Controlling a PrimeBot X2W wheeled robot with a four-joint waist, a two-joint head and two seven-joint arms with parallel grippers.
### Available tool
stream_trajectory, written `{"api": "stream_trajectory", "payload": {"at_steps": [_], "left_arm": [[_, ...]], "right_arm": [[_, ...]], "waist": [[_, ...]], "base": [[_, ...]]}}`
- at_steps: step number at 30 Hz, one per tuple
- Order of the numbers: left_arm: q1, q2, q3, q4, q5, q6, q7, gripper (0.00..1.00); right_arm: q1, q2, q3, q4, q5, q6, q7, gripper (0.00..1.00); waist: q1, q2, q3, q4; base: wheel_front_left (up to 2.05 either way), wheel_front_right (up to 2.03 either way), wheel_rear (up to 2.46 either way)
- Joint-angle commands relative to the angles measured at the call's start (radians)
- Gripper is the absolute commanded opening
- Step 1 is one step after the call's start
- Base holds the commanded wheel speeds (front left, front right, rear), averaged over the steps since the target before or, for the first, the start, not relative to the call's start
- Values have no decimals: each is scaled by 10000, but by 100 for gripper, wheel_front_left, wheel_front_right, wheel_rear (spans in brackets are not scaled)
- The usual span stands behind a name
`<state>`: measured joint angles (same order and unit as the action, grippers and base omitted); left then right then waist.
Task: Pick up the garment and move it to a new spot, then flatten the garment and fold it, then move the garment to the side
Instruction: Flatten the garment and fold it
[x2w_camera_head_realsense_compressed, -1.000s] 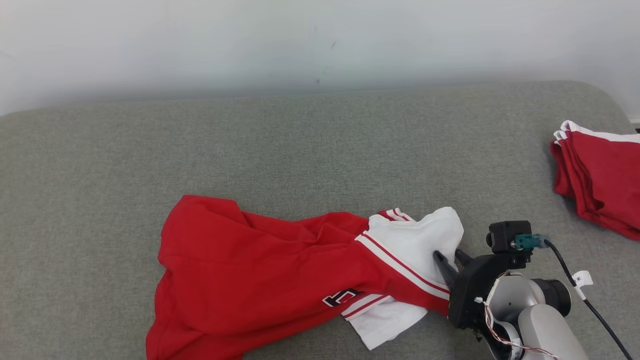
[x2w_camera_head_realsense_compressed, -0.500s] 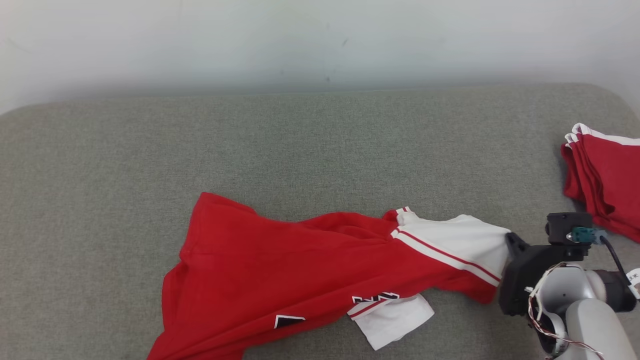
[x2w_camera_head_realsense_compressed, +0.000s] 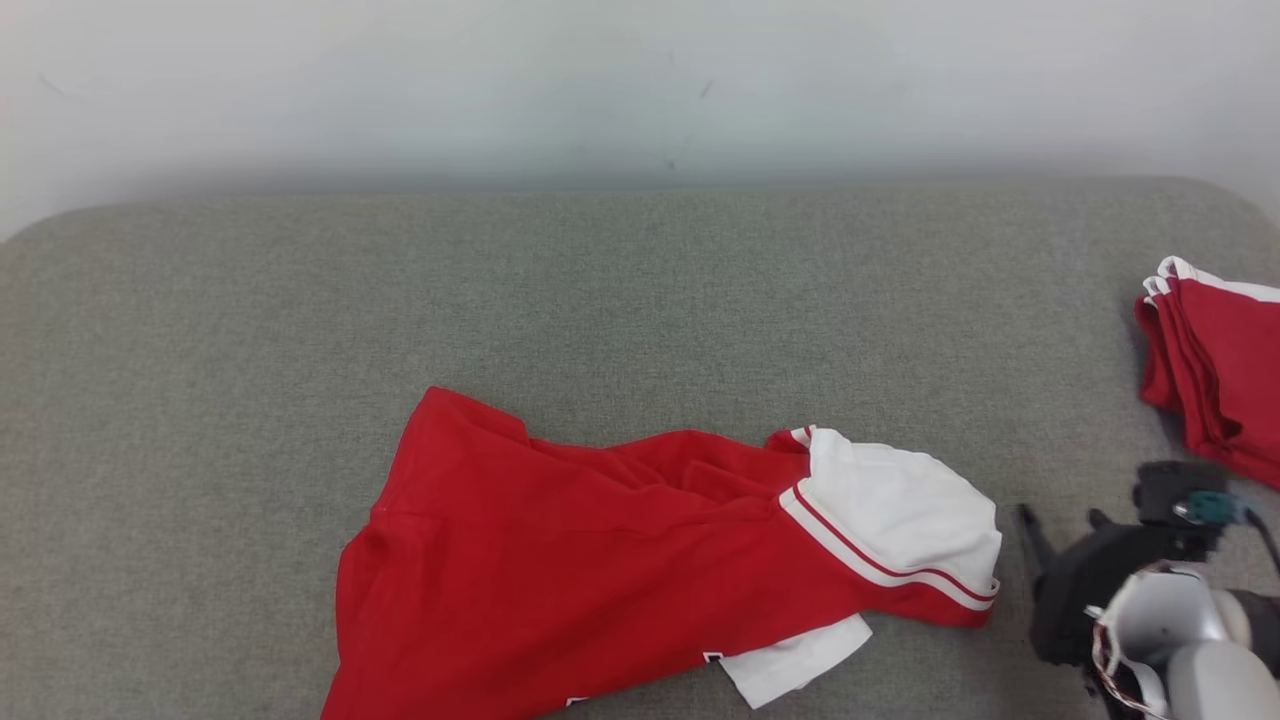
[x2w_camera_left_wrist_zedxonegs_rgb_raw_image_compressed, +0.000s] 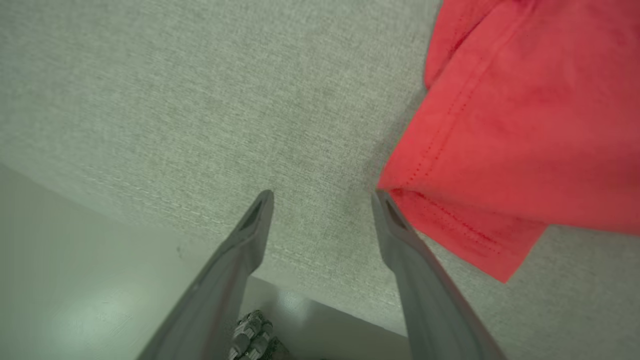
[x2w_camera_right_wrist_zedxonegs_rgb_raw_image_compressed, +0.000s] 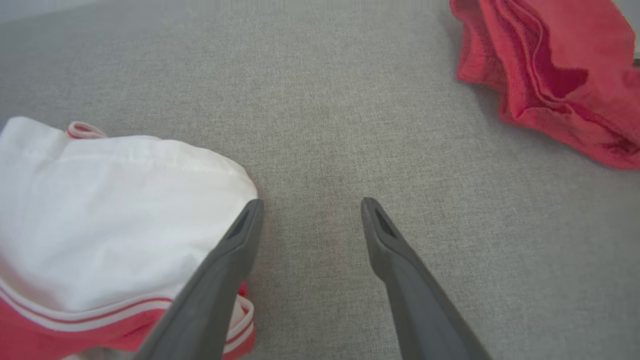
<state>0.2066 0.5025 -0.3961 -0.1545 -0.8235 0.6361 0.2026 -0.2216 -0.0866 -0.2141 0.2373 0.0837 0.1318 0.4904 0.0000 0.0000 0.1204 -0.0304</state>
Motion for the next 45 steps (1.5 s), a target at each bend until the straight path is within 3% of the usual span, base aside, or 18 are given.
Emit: {"api": "stream_trajectory", "payload": {"at_steps": [1,4,9,12,20,29,30,31,37,38,42,43,45], "left_arm": [[150,141,262,-264,-138,57,-132,100],[-54,436,627,-703,44,-153,-502,100],[-1501,938,379,-905,363,-1067,-347,100],[-2907,1117,-248,-441,673,-1601,470,100],[-5844,666,-1414,1696,590,-2432,2837,100],[-7217,326,-1793,3232,635,-2613,3712,100],[-7247,315,-1794,3261,618,-2636,3720,84],[-7238,292,-1806,3288,590,-2605,3778,77],[-6953,454,-1891,3339,476,-2470,4203,64],[-6941,460,-1891,3317,447,-2475,4252,64],[-6932,479,-1885,3261,405,-2461,4288,87],[-6962,501,-1868,3316,391,-2509,4261,90],[-7051,498,-1863,3420,414,-2551,4195,84]], "right_arm": [[273,18,-205,-305,-38,-26,-165,100],[512,80,-361,-823,-34,-26,-336,100],[544,97,-227,-1535,-99,-26,-393,100],[280,39,88,-1786,-100,-26,-277,100],[-209,-91,830,-1892,67,-26,-112,100],[-187,-157,1025,-1749,150,-26,-261,100],[-179,-161,1010,-1731,156,-26,-273,100],[-169,-164,1005,-1716,156,-26,-274,100],[-76,-184,1044,-1678,167,-26,-314,100],[-79,-173,1063,-1680,170,-26,-305,100],[-99,-162,1141,-1678,203,-26,-265,100],[-117,-174,1160,-1678,201,-26,-257,100],[-152,-191,1189,-1674,219,-26,-255,100]], "waist": [[0,0,-94,77],[0,0,-156,119],[0,0,-111,147],[0,0,49,75],[0,0,528,-172],[0,0,805,-458],[0,0,807,-470],[0,0,801,-477],[0,0,754,-516],[0,0,756,-522],[0,0,801,-554],[0,0,825,-564],[0,0,861,-588]], "base": [[0,0,0],[0,0,0],[0,0,0],[0,0,0],[0,0,0],[0,0,0],[0,0,0],[0,0,0],[0,0,0],[0,0,0],[0,0,0],[0,0,0],[0,0,0]]}}
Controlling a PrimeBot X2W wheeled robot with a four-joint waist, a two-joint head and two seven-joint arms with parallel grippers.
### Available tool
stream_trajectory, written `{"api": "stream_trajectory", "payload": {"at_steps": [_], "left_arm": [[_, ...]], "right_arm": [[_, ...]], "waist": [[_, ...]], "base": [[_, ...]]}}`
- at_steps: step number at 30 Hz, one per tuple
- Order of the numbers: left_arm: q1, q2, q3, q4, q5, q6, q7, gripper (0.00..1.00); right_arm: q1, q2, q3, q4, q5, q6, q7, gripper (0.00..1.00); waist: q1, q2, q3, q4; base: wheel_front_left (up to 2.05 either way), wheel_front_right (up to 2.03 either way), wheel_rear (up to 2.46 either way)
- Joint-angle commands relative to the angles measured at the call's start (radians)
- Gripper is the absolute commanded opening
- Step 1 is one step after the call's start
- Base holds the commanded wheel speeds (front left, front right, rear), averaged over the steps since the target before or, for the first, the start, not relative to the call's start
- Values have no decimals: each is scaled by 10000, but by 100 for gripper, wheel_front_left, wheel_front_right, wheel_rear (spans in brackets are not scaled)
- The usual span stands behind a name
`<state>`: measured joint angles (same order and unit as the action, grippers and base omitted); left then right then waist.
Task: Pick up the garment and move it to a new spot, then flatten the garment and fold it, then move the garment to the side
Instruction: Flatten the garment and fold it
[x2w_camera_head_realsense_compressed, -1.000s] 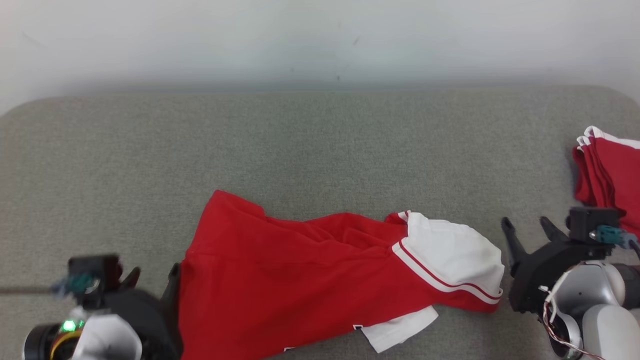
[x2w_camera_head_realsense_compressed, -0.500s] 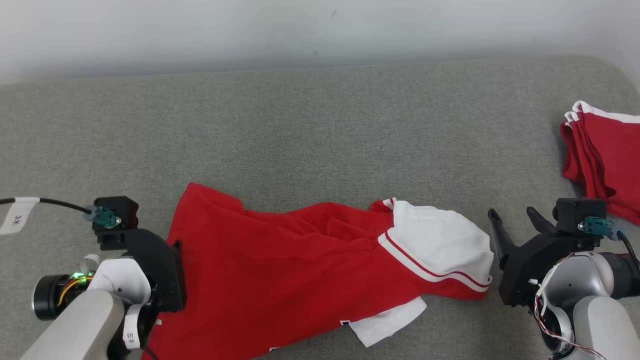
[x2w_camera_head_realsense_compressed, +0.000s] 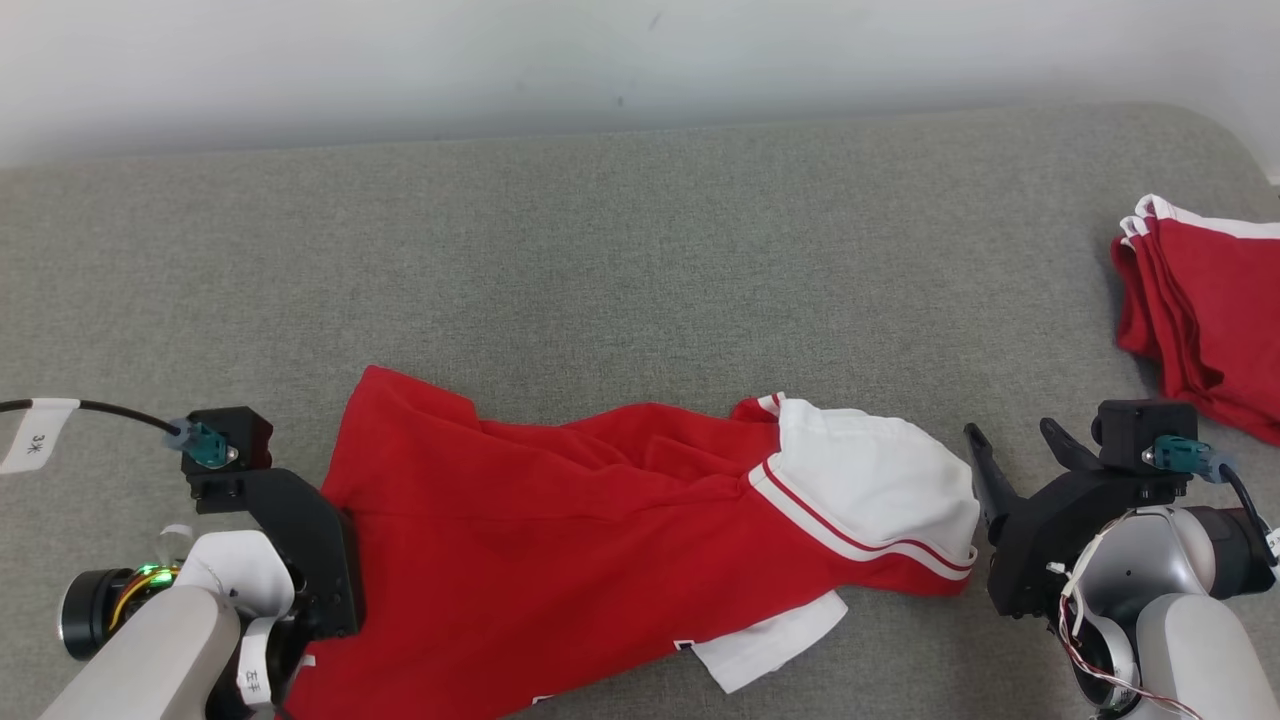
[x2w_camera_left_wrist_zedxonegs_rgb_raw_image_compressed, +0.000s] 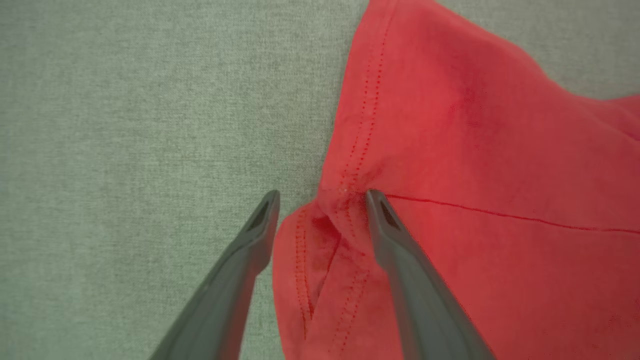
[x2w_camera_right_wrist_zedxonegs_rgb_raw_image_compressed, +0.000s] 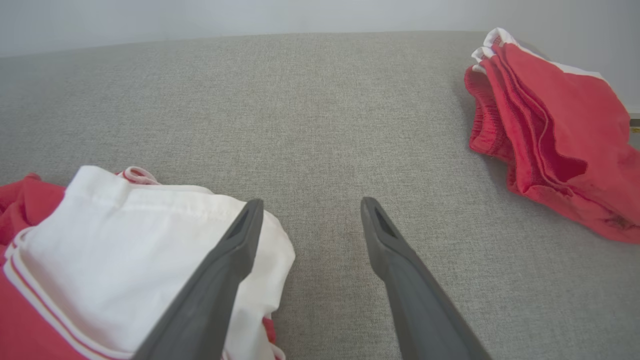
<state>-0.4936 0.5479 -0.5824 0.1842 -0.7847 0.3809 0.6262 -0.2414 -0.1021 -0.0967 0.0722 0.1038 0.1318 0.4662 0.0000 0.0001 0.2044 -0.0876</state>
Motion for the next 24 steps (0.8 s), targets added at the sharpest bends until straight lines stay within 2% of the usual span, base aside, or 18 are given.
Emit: {"api": "stream_trajectory", "payload": {"at_steps": [1,3,6,8,9,11,12,13,14,15,24], "left_arm": [[-96,36,-7,79,58,-7,-82,81],[-165,-6,-20,149,84,-21,-120,76],[-230,-12,-66,203,145,-100,-170,80],[-248,-65,-122,212,150,-95,-163,71],[-280,-75,-146,203,140,-134,-130,56],[-336,-79,-157,202,100,-208,-61,41],[-349,-86,-175,198,80,-190,-27,28],[-355,-82,-184,193,67,-200,-19,11],[-355,-82,-184,193,67,-200,-19,11],[-366,-72,-186,185,66,-205,-10,0],[-235,59,282,-112,-201,-219,-559,0]], "right_arm": [[33,-44,19,-25,25,-26,-12,100],[19,-73,16,-4,43,-26,-18,100],[6,-56,38,0,54,-26,-17,100],[2,-49,29,-3,61,-26,-18,100],[2,-46,16,-10,58,-26,-25,100],[1,-39,-9,-21,58,-26,-20,100],[-8,-39,-15,-13,63,-26,-27,100],[-19,-39,-30,-4,69,-26,-32,100],[-19,-39,-30,-4,69,-26,-32,100],[-32,-38,-36,3,72,-26,-39,100],[-214,23,-118,-69,-91,-26,104,100]], "waist": [[0,-1,39,-27],[0,-1,66,-44],[0,-1,103,-74],[0,-1,120,-89],[0,-1,130,-91],[0,-1,152,-90],[0,-1,161,-88],[0,-1,169,-85],[0,-1,169,-85],[0,-1,179,-78],[0,-1,203,35]], "base": [[0,0,0],[0,0,0],[0,0,0],[0,0,0],[0,0,0],[0,0,0],[0,0,0],[0,0,0],[0,0,0],[0,0,0],[0,0,0]]}}
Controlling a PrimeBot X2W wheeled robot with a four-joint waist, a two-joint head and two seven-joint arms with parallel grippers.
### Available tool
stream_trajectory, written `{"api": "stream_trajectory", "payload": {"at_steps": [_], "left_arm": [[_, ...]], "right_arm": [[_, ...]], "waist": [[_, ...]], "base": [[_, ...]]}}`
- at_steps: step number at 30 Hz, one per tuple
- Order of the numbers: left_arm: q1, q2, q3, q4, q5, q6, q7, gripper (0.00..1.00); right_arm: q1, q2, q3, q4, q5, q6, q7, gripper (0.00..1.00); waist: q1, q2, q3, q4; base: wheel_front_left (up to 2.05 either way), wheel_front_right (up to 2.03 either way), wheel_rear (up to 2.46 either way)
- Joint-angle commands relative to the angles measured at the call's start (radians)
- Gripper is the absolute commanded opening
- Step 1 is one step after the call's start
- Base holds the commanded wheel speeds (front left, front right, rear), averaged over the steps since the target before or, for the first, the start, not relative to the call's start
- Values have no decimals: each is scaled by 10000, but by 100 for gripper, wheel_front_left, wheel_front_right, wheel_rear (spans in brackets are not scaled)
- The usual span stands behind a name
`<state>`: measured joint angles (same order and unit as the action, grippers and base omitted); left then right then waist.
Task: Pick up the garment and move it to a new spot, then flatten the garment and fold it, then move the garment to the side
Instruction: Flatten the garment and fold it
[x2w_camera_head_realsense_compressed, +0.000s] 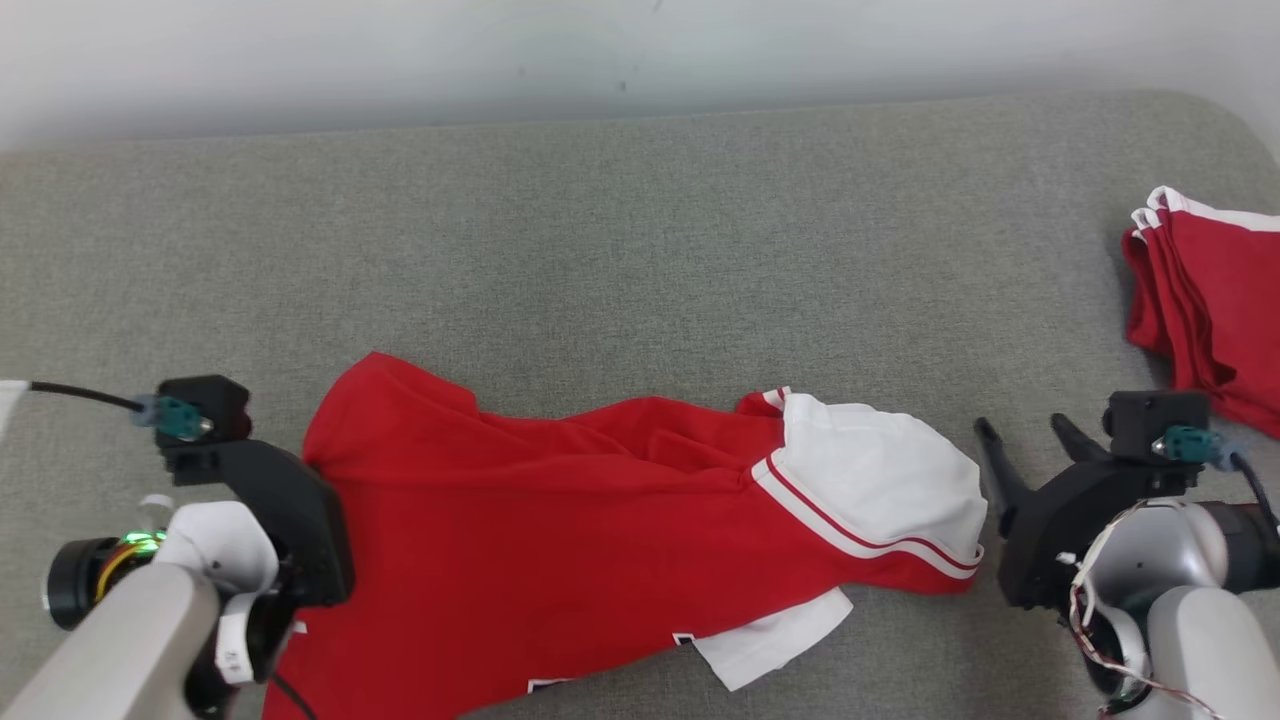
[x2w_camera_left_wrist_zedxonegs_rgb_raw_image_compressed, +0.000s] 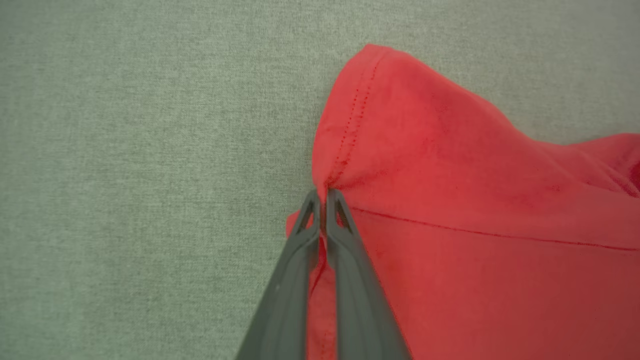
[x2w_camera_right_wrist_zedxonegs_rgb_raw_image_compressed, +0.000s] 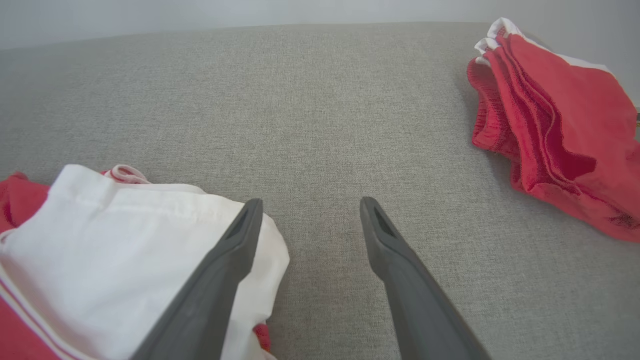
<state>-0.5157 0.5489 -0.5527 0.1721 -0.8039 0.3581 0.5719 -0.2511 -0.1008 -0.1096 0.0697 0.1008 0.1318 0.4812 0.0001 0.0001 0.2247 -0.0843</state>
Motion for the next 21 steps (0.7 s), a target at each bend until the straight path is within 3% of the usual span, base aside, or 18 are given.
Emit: {"api": "stream_trajectory", "payload": {"at_steps": [1,9,16,21], "left_arm": [[59,99,71,-82,-58,16,-93,0],[554,521,783,-806,-516,140,-325,0],[628,569,763,-1246,-453,342,-235,0],[599,536,696,-1377,-407,422,-196,0]], "right_arm": [[-131,21,-76,-63,-111,-26,93,100],[-591,19,-560,-83,-396,-26,1709,100],[-766,334,-172,-47,167,-26,3037,100],[-445,426,36,-163,57,-26,3367,100]], "waist": [[-1,-1,3,15],[-1,-1,212,73],[-1,-1,473,183],[-1,-1,560,180]], "base": [[0,0,0],[0,0,0],[0,0,0],[0,0,0]]}}
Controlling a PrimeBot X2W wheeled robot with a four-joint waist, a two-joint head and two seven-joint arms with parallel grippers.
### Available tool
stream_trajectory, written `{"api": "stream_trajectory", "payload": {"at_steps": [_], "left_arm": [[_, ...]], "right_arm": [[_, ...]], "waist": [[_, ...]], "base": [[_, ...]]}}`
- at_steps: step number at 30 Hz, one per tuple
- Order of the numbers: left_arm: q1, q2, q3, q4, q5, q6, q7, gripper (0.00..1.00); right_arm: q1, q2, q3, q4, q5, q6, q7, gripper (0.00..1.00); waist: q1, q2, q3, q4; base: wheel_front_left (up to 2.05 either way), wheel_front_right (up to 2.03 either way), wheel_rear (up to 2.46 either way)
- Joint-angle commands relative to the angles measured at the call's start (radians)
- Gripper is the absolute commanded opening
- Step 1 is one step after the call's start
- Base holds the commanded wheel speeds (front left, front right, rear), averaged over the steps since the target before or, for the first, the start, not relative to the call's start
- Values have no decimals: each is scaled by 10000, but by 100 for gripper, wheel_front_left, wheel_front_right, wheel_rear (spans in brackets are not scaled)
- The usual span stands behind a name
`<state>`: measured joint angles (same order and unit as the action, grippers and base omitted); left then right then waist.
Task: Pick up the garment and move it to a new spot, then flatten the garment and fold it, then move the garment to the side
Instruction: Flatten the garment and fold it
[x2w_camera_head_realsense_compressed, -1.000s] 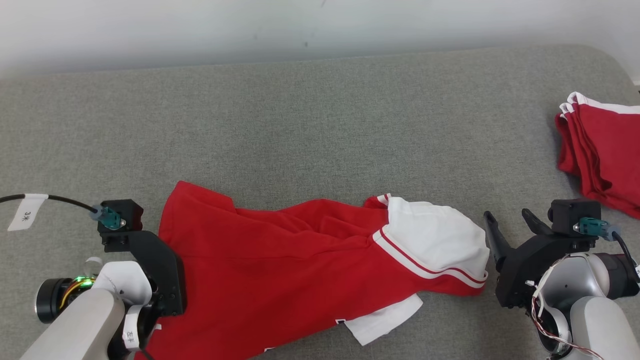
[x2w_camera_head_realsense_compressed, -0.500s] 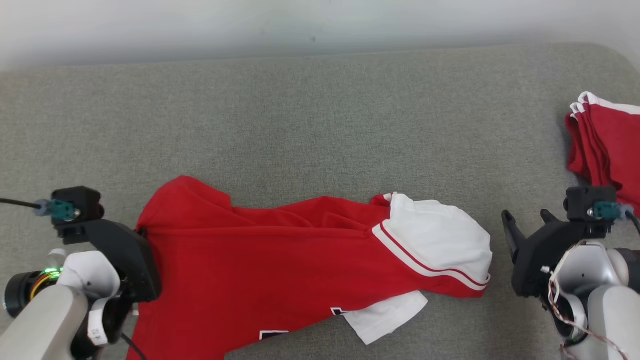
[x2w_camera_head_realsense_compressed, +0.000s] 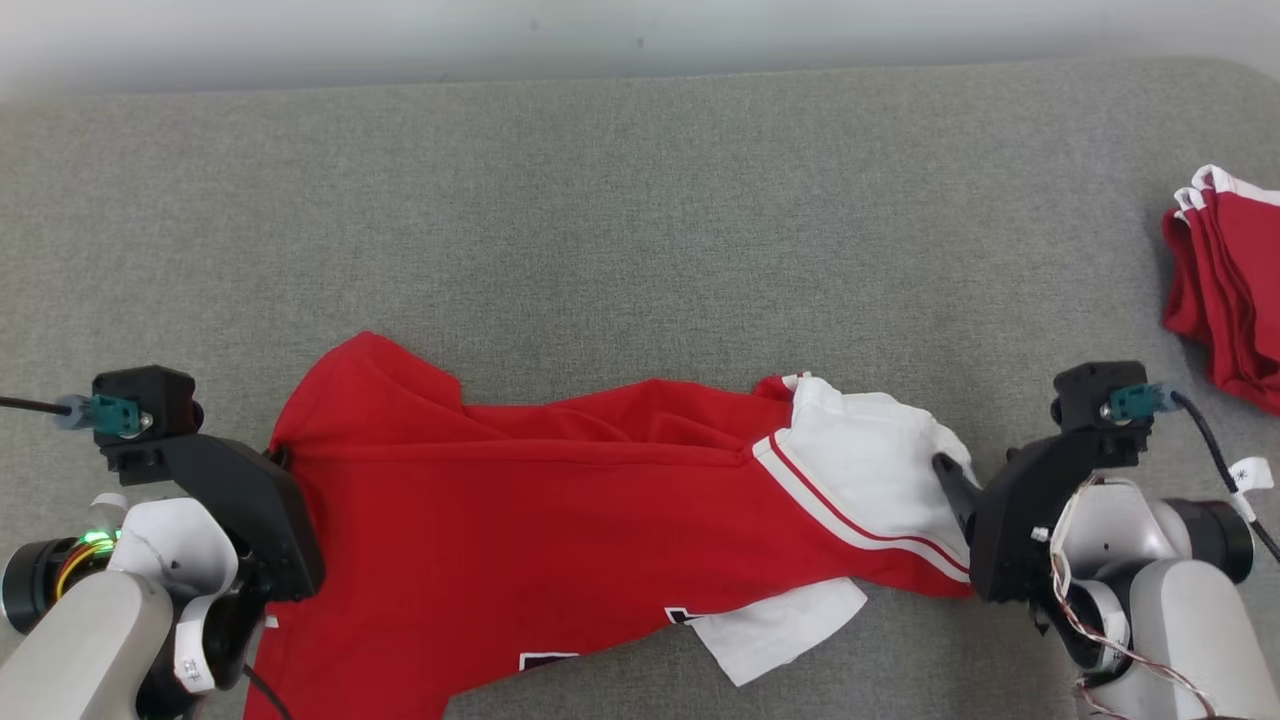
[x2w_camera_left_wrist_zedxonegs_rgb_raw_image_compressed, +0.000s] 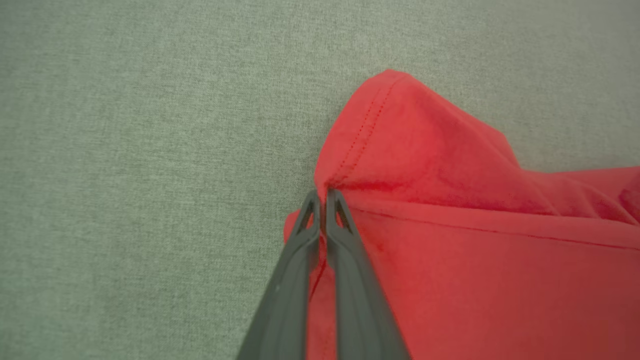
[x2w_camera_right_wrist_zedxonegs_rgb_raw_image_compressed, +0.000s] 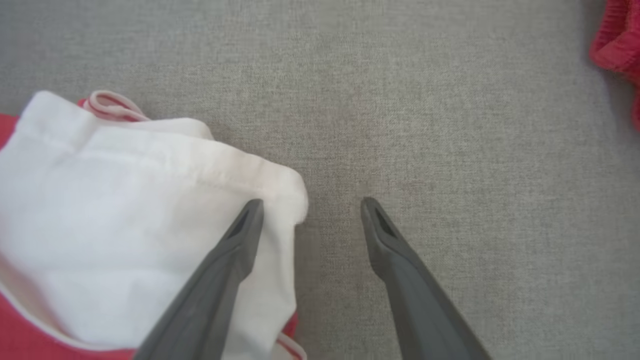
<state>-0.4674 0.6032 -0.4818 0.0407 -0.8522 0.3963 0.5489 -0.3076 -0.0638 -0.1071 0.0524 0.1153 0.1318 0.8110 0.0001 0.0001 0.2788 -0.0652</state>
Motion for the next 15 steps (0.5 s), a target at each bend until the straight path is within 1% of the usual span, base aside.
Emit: {"api": "stream_trajectory", "payload": {"at_steps": [1,7,12,15], "left_arm": [[124,7,-21,-71,84,57,42,0],[108,29,-70,-19,121,107,58,0],[112,-7,-106,39,103,92,65,0],[115,-23,-116,82,77,66,44,0]], "right_arm": [[124,60,-1,-4,-158,-26,11,100],[-36,122,-342,89,-574,-26,-298,100],[-75,132,-210,303,-691,-26,-249,100],[-166,139,33,524,-635,-26,-262,100]], "waist": [[-1,-1,32,-19],[-1,-1,38,-33],[-1,-1,18,-13],[-1,-1,13,13]], "base": [[0,0,0],[0,0,0],[0,0,0],[0,0,0]]}}
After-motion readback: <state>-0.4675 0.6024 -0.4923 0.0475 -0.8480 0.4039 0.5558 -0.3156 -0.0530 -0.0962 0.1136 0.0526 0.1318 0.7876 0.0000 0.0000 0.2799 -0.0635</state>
